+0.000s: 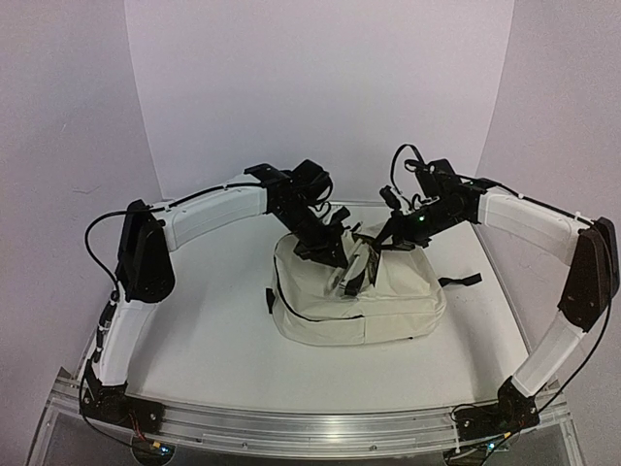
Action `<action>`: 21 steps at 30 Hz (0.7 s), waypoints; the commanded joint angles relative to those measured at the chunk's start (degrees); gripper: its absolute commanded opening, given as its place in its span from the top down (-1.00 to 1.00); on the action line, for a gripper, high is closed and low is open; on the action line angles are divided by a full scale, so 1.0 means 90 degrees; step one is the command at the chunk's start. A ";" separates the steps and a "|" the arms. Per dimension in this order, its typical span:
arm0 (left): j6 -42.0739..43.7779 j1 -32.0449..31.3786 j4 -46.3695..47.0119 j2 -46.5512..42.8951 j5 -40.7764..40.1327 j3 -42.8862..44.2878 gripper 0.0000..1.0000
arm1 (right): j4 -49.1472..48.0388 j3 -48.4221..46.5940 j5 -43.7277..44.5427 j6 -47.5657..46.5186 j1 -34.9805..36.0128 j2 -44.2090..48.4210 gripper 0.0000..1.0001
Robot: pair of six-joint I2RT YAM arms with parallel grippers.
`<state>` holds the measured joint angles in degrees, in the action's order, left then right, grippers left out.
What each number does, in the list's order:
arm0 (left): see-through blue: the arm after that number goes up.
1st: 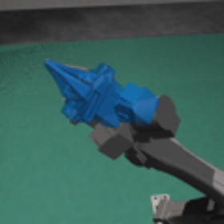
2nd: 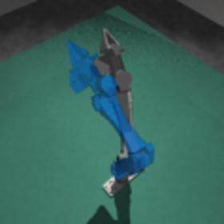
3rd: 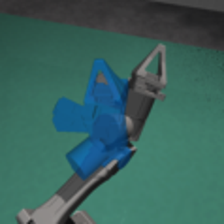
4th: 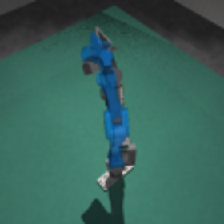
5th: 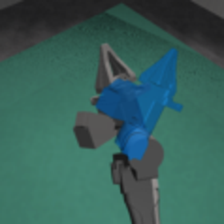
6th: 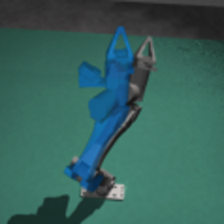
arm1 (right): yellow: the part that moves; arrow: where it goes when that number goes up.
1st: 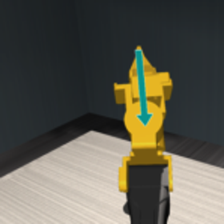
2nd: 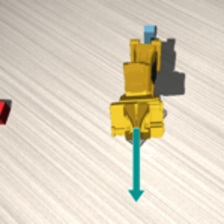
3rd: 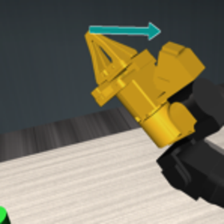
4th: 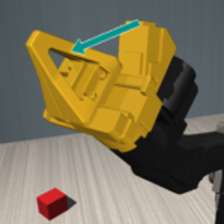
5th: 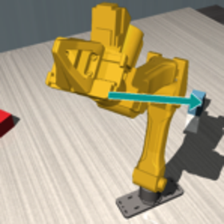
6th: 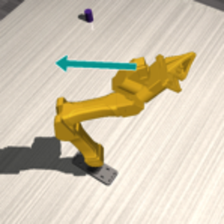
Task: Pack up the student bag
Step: Pick up the stationery from the student bag, then place the stationery in the student bag.
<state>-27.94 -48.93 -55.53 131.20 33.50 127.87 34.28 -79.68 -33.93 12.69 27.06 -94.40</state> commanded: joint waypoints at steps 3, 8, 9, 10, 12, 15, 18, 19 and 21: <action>0.0150 0.0003 0.0094 0.0453 0.0210 0.1442 1.00 | -0.0303 0.0024 -0.0484 -0.0158 0.0153 0.0585 1.00; -0.0076 0.0026 0.0210 0.0753 0.0308 0.1582 0.99 | -0.0302 0.0000 -0.0418 -0.0192 0.0168 0.0606 1.00; -0.0076 0.0024 0.0258 0.0744 0.0374 0.1504 1.00 | -0.0298 -0.0002 -0.0392 -0.0198 0.0166 0.0601 1.00; -0.0071 0.0019 0.0310 0.0712 0.0426 0.1409 1.00 | -0.0296 -0.0002 -0.0378 -0.0197 0.0162 0.0592 1.00; -0.0131 0.0024 0.0473 0.0548 0.0308 0.1107 1.00 | -0.0298 0.0002 -0.0422 -0.0179 0.0167 0.0580 1.00; -0.0528 0.0074 0.1038 0.0344 0.0035 0.0775 1.00 | -0.0309 0.0043 -0.0471 -0.0129 0.0185 0.0547 1.00; -0.1130 0.0094 0.1537 0.0398 -0.0534 0.0945 0.99 | -0.0354 0.0089 -0.0497 -0.0038 0.0223 0.0528 1.00; -0.1337 0.0100 0.1652 0.0433 -0.0710 0.1033 1.00 | -0.0386 0.0103 -0.0485 0.0016 0.0225 0.0533 1.00; -0.1831 0.0145 0.2082 0.0488 -0.0934 0.1059 0.99 | -0.0467 0.0130 -0.0456 0.0115 0.0237 0.0546 1.00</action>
<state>-35.69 -48.36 -48.53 138.52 30.81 134.54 33.88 -78.39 -34.63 12.25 28.07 -92.33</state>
